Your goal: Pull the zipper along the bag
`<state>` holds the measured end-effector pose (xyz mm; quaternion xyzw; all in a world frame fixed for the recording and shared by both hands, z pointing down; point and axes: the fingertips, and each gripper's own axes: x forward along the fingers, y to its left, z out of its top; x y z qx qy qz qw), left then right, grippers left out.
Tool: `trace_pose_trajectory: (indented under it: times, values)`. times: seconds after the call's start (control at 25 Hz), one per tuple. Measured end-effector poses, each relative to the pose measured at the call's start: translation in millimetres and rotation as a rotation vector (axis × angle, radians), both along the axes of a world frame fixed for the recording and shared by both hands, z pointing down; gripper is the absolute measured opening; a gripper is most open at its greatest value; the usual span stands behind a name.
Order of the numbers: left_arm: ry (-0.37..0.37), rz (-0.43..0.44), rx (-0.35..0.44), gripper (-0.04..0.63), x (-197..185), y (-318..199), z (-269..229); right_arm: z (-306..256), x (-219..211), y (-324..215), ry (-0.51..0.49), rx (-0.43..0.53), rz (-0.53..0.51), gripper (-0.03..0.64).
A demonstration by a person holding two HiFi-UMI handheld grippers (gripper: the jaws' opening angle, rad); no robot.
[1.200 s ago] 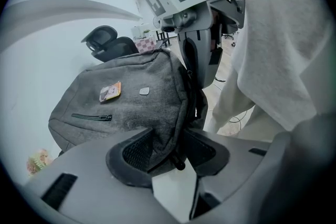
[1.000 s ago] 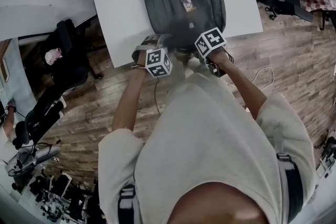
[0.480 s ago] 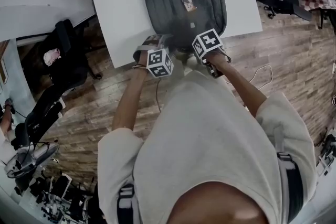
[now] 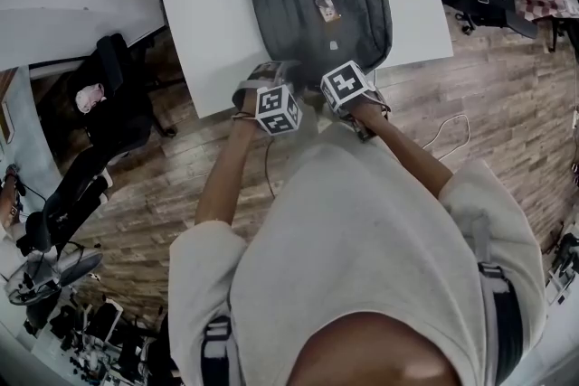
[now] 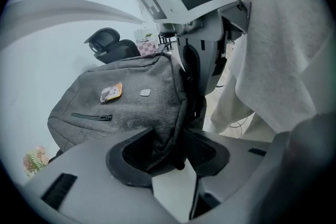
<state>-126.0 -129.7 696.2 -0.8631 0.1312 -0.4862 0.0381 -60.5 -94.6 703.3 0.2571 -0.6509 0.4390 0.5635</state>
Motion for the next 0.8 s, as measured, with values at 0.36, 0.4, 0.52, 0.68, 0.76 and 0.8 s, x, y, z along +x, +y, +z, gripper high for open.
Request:
trace_pose_trajectory:
  times: [0.36,0.4,0.52,0.68,0.76,0.8]
  values:
    - [0.036,-0.084,0.053,0.224,0,7,-17,-9,2,9,-0.283,0.082,0.019,0.1]
    - [0.055,-0.121,0.05,0.235,1,7,-22,-13,4,11,-0.313,0.094,0.024,0.162]
    - [0.126,-0.253,0.031,0.276,-4,5,-37,-25,15,8,-0.356,0.178,0.025,0.199]
    - [0.287,-0.469,0.025,0.275,-14,-8,-68,-50,30,-14,-0.398,0.353,0.051,0.144]
    - [0.379,-0.565,0.047,0.265,-13,-19,-90,-70,33,-30,-0.411,0.462,0.051,0.129]
    - [0.424,-0.601,0.065,0.256,-12,-26,-102,-80,32,-39,-0.416,0.516,0.049,0.118]
